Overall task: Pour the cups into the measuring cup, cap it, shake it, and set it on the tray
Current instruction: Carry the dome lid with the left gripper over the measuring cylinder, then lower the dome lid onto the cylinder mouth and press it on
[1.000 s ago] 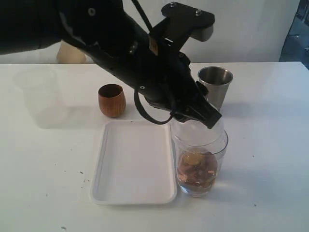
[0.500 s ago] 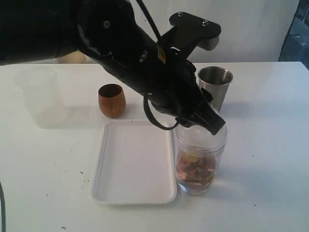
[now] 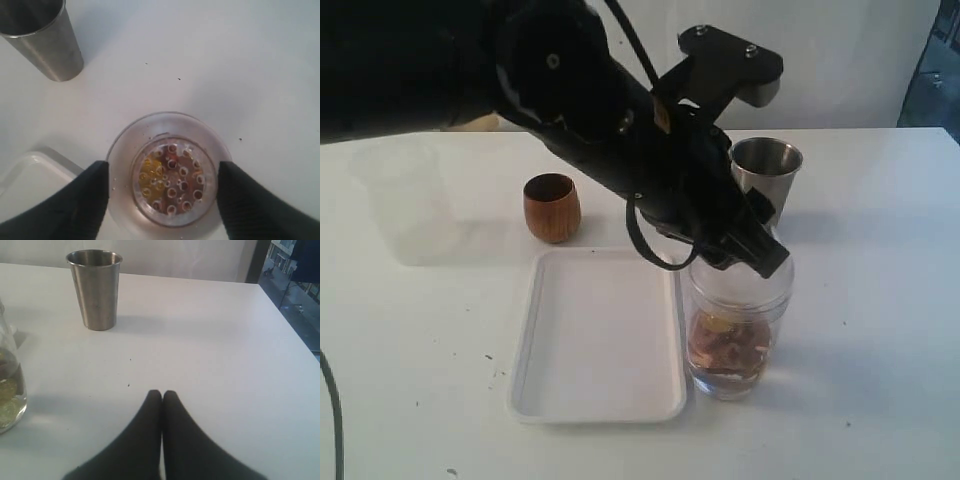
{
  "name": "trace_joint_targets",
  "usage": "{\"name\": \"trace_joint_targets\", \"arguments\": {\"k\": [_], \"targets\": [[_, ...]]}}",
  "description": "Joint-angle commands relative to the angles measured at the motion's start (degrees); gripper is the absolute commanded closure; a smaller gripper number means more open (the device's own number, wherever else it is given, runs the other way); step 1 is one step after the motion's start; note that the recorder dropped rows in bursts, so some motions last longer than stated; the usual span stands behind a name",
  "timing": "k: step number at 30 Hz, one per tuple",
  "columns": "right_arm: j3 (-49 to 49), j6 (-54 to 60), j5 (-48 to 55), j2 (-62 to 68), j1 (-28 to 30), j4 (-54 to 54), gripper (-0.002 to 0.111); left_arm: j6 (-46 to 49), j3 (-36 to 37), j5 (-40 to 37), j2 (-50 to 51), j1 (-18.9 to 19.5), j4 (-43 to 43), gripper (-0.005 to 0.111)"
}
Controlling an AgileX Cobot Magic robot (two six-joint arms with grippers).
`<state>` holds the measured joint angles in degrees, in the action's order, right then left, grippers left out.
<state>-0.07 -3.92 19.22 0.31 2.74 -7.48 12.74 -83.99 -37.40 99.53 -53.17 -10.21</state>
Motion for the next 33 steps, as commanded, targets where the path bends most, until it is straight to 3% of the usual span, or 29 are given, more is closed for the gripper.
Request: {"name": "trace_joint_targets", "arguments": {"k": [1, 15, 18, 23, 25, 33], "targets": [[0.1, -1.7, 0.0, -0.3, -0.3, 0.1, 0.108, 0.1, 0.0, 1.7, 0.1, -0.2, 0.1, 0.038], [0.1, -1.4, 0.0, -0.3, -0.3, 0.1, 0.108, 1.6, 0.0, 3.5, -3.9, -0.2, 0.2, 0.040], [0.1, -1.4, 0.0, -0.3, -0.3, 0.1, 0.108, 1.3, 0.0, 4.6, -4.2, -0.2, -1.0, 0.054], [0.1, -1.4, 0.0, -0.3, -0.3, 0.1, 0.108, 8.9, 0.0, 6.2, -4.1, -0.2, -8.3, 0.106], [0.1, -1.4, 0.0, -0.3, -0.3, 0.1, 0.108, 12.9, 0.0, 6.2, -4.1, -0.2, -10.0, 0.106], [0.1, -1.4, 0.0, -0.3, -0.3, 0.1, 0.108, 14.5, 0.0, 4.1, -2.3, -0.2, -10.4, 0.106]]}}
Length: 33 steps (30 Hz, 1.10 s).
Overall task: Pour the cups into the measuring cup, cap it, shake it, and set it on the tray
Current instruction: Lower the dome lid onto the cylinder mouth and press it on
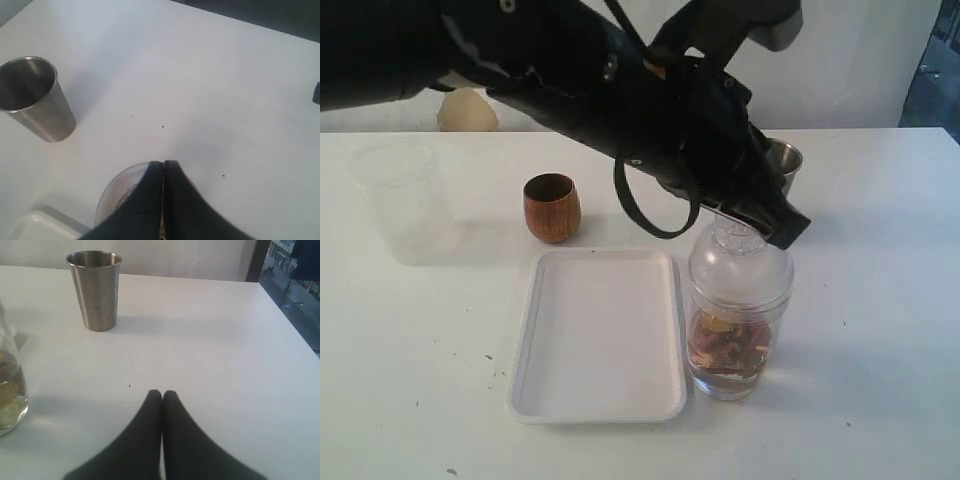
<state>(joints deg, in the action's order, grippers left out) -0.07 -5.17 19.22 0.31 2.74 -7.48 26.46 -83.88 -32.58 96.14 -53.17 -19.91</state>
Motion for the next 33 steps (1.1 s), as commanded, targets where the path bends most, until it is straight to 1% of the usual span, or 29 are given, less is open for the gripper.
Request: {"name": "trace_joint_targets", "arguments": {"k": [1, 9, 19, 27, 33], "targets": [[0.1, -0.2, 0.0, -0.3, -0.3, 0.1, 0.108, 0.9, -0.1, -0.6, 1.5, -0.2, -0.7, 0.106], [0.1, -0.2, 0.0, -0.3, -0.3, 0.1, 0.108, 2.3, -0.1, -0.3, 3.7, -0.2, -1.1, 0.106], [0.1, -0.2, 0.0, -0.3, -0.3, 0.1, 0.108, 3.6, -0.1, -3.1, 6.8, -0.2, -1.5, 0.106], [0.1, -0.2, 0.0, -0.3, -0.3, 0.1, 0.108, 3.6, -0.1, -3.1, 5.7, -0.2, -1.4, 0.106], [0.1, -0.2, 0.0, -0.3, -0.3, 0.1, 0.108, 5.2, -0.1, -1.9, 2.3, -0.2, -1.0, 0.107]]}}
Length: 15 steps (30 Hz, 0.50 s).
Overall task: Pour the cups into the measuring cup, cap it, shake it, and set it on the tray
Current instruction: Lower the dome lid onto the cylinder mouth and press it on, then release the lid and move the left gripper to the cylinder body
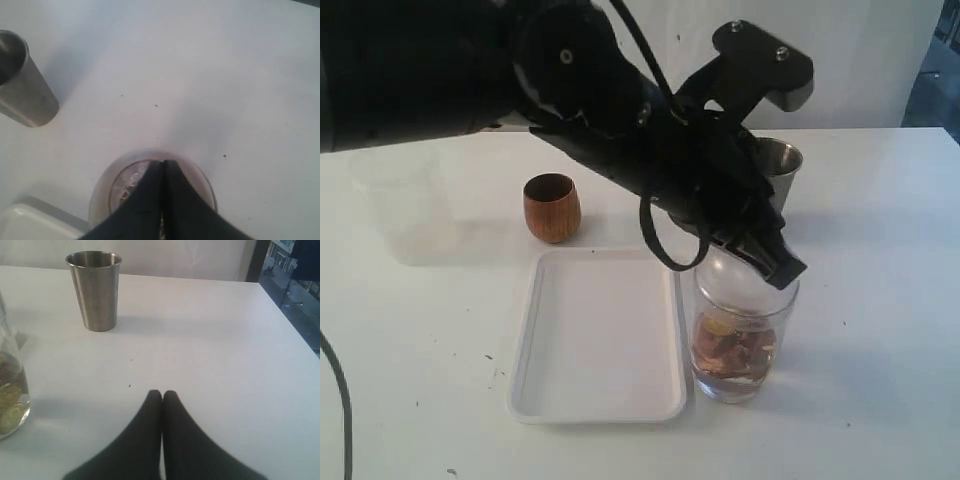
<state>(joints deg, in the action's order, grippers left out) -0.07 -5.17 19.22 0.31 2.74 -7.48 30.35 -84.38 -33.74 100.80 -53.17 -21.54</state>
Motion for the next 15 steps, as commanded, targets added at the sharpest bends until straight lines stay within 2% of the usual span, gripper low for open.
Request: {"name": "trace_joint_targets", "arguments": {"k": [1, 3, 8, 15], "targets": [[0.1, -0.2, 0.0, -0.3, -0.3, 0.1, 0.108, 1.3, 0.5, -0.7, -3.2, -0.2, 0.6, 0.107], [0.1, -0.2, 0.0, -0.3, -0.3, 0.1, 0.108, 1.3, 1.4, 0.9, -4.2, -0.4, 0.6, 0.107], [0.1, -0.2, 0.0, -0.3, -0.3, 0.1, 0.108, 1.4, 8.4, 10.5, -5.3, -2.2, 0.8, 0.107], [0.1, -0.2, 0.0, -0.3, -0.3, 0.1, 0.108, 1.2, 13.0, 15.1, -5.3, -2.2, 0.7, 0.107]]}}
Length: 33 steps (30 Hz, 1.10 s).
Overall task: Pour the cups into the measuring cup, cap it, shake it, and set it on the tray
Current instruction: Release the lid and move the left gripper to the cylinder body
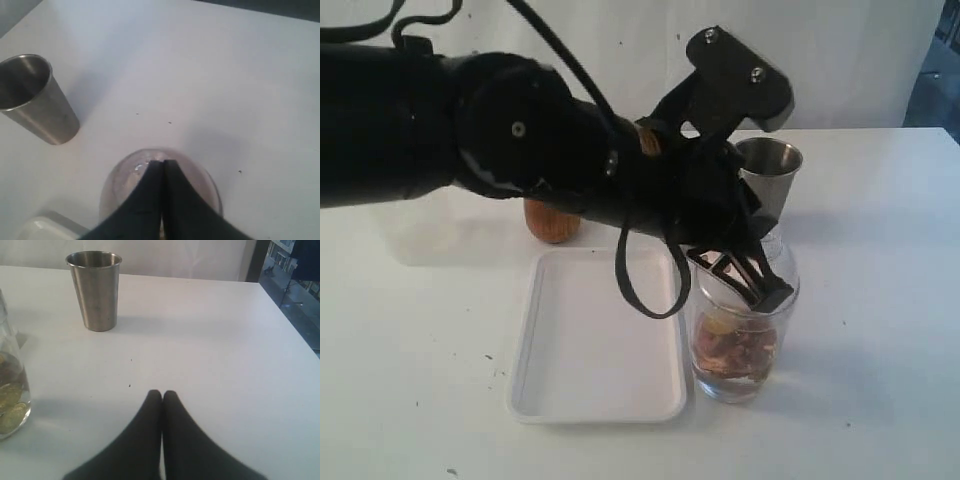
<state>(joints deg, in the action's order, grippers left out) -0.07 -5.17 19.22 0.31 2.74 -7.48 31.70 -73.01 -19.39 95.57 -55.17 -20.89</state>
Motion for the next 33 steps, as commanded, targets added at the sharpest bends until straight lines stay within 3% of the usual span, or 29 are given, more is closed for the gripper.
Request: {"name": "trace_joint_targets", "arguments": {"k": [1, 5, 11, 13, 15, 17, 20, 22, 24, 26, 33], "targets": [[0.1, -0.2, 0.0, -0.3, -0.3, 0.1, 0.108, -0.1, 1.6, 0.8, -0.1, -0.2, 0.0, 0.107], [0.1, -0.2, 0.0, -0.3, -0.3, 0.1, 0.108, 0.1, 1.6, 2.9, -0.9, -0.3, 0.0, 0.107], [0.1, -0.2, 0.0, -0.3, -0.3, 0.1, 0.108, 0.1, 1.6, 12.0, -4.2, -0.3, 0.3, 0.107], [0.1, -0.2, 0.0, -0.3, -0.3, 0.1, 0.108, 0.1, 1.6, 14.4, -5.7, -0.3, 0.3, 0.101], [0.1, -0.2, 0.0, -0.3, -0.3, 0.1, 0.108, 0.1, 1.6, 15.1, -7.2, -0.3, 0.3, 0.087], [0.1, -0.2, 0.0, -0.3, -0.3, 0.1, 0.108, -0.5, 1.6, 14.7, -8.7, -0.3, 0.3, 0.065], [0.1, -0.2, 0.0, -0.3, -0.3, 0.1, 0.108, -3.5, 1.6, 10.6, -10.5, -0.3, 0.3, 0.020], [0.1, -0.2, 0.0, -0.3, -0.3, 0.1, 0.108, -2.8, 1.6, 4.2, -12.1, -0.3, 0.5, 0.001], [0.1, -0.2, 0.0, -0.3, -0.3, 0.1, 0.108, -1.3, 2.9, 1.4, -13.6, -0.4, -0.3, 0.002], [0.1, -0.2, 0.0, -0.3, -0.3, 0.1, 0.108, -1.3, 6.1, 4.0, -15.1, -1.0, -2.4, 0.002], [0.1, -0.2, 0.0, -0.3, -0.3, 0.1, 0.108, -3.2, 26.0, 35.0, -17.1, -6.2, -6.4, 0.002]]}}
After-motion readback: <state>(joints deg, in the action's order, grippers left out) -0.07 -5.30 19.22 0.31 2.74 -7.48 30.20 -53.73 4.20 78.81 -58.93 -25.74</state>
